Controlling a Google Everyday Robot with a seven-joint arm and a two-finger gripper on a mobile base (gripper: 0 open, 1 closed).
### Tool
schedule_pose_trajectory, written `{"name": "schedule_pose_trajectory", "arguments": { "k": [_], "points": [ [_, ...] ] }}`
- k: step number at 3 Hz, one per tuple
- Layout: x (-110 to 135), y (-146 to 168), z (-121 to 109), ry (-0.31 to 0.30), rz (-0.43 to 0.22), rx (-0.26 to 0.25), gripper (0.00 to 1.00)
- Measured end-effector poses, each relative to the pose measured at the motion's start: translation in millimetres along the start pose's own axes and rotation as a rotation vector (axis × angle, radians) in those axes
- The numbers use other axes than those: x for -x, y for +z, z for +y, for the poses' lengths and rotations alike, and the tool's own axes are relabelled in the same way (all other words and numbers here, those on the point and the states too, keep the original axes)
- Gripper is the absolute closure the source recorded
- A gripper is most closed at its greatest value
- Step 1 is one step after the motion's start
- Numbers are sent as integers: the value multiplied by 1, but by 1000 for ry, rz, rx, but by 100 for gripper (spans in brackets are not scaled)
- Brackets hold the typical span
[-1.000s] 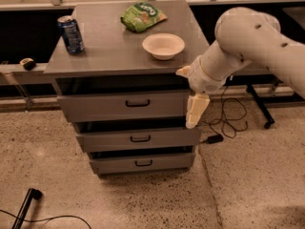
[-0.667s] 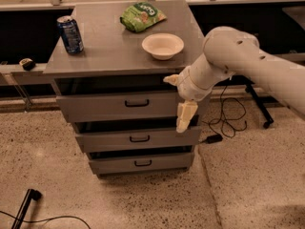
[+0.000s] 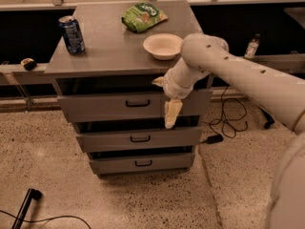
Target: Open top drawer
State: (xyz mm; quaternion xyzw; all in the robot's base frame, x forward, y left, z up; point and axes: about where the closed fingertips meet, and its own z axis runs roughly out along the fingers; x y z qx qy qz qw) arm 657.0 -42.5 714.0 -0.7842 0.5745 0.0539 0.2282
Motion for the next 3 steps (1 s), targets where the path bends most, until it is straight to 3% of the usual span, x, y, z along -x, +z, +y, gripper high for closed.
{"name": "schedule_pose_trajectory", "arguments": {
  "k": [1, 3],
  "points": [
    [-11, 25, -15, 25, 47, 23, 0],
    [-27, 39, -13, 66, 147, 50, 17]
  ]
}}
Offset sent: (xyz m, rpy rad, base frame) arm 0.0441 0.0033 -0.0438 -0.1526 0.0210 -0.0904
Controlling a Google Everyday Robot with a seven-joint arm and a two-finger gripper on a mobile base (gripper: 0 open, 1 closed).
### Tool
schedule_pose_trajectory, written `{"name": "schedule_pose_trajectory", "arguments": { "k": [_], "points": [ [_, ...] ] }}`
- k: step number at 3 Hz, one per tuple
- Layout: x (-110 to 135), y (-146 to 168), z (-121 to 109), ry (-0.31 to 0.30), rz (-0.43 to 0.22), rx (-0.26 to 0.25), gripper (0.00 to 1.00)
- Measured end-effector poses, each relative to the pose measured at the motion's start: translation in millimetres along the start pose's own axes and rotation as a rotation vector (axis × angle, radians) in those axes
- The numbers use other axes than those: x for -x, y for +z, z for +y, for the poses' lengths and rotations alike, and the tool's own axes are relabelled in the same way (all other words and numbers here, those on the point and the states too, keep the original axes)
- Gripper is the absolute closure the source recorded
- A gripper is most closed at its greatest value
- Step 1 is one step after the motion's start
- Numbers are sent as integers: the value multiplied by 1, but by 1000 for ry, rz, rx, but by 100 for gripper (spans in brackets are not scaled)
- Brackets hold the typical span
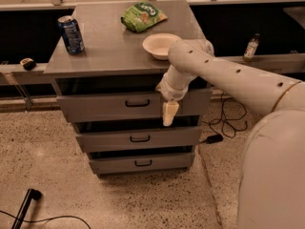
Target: Open top drawer
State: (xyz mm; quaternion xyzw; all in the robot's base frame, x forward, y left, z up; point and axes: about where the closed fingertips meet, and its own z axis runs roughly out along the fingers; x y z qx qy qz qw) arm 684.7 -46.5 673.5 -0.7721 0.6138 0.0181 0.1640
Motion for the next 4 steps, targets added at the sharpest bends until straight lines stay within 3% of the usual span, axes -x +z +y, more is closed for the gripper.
{"name": "schedule_pose_trajectory", "arguments": {
  "k": [2, 3, 4],
  "points": [
    [-21, -13, 46, 32, 69, 73, 18],
    [-23, -25, 63, 34, 53, 104, 17],
    [-17, -51, 100, 35, -2, 177, 19]
  ]
}}
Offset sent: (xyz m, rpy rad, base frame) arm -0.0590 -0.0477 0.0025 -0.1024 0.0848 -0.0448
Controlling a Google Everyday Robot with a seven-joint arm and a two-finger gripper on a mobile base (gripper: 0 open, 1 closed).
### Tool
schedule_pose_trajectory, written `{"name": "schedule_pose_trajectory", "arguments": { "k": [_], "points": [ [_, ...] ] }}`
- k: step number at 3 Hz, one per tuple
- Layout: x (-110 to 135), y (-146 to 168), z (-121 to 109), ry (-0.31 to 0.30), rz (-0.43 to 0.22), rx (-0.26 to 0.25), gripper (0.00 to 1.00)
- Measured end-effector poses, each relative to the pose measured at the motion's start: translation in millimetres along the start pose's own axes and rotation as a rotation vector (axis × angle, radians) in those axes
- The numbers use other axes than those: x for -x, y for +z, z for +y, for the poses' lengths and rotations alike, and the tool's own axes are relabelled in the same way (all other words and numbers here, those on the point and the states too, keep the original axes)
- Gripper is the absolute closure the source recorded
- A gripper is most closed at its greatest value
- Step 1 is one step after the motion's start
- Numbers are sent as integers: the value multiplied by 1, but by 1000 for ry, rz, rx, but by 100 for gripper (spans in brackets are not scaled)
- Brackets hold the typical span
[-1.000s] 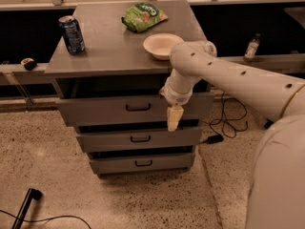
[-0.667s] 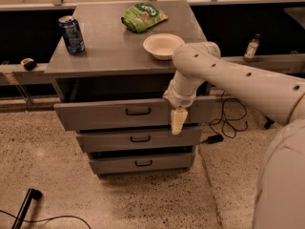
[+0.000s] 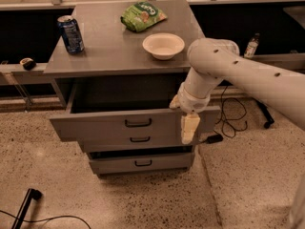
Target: Open top drawer
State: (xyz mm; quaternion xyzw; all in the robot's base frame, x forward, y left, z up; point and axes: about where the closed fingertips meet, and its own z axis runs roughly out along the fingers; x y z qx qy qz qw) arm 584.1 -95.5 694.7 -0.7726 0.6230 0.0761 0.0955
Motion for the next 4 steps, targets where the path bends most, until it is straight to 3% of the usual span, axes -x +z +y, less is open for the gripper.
{"name": "schedule_pose_trajectory", "arguments": {
  "k": [1, 2, 3, 4],
  "points": [
    [7, -17, 28, -1, -40, 54, 19],
    [16, -33, 37, -5, -69, 73, 20],
    [26, -51, 15, -12, -73, 16, 21],
    [28, -61, -23, 5, -51, -30, 39]
  ]
}}
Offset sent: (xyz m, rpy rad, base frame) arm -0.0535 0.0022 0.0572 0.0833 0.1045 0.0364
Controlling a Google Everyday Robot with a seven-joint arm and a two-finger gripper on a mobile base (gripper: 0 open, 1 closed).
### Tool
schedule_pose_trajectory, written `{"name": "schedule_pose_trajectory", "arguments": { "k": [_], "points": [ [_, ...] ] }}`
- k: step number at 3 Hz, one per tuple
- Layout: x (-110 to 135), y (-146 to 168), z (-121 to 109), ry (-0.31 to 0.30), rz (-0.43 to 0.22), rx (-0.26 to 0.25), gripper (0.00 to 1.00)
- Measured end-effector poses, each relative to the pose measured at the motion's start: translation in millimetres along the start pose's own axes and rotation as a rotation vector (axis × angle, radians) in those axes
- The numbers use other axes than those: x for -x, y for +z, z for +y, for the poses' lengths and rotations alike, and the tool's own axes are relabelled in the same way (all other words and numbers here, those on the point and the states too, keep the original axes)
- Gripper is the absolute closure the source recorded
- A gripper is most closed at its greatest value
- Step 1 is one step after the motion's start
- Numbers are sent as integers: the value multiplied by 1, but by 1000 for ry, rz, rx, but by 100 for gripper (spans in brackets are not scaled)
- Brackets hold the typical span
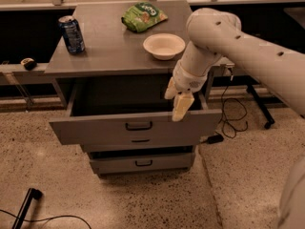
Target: Open top drawer
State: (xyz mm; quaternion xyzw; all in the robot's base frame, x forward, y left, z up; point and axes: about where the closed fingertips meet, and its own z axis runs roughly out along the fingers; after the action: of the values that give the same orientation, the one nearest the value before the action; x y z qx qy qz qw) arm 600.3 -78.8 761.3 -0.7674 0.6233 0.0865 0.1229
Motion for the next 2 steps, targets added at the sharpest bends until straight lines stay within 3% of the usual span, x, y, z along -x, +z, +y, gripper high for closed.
{"name": "schedule_pose_trajectory", "arguments": {
  "k": [1, 2],
  "points": [
    [-1, 8, -35, 35, 14, -26, 62],
    [-3, 31, -55, 69, 35, -31, 87]
  ]
}}
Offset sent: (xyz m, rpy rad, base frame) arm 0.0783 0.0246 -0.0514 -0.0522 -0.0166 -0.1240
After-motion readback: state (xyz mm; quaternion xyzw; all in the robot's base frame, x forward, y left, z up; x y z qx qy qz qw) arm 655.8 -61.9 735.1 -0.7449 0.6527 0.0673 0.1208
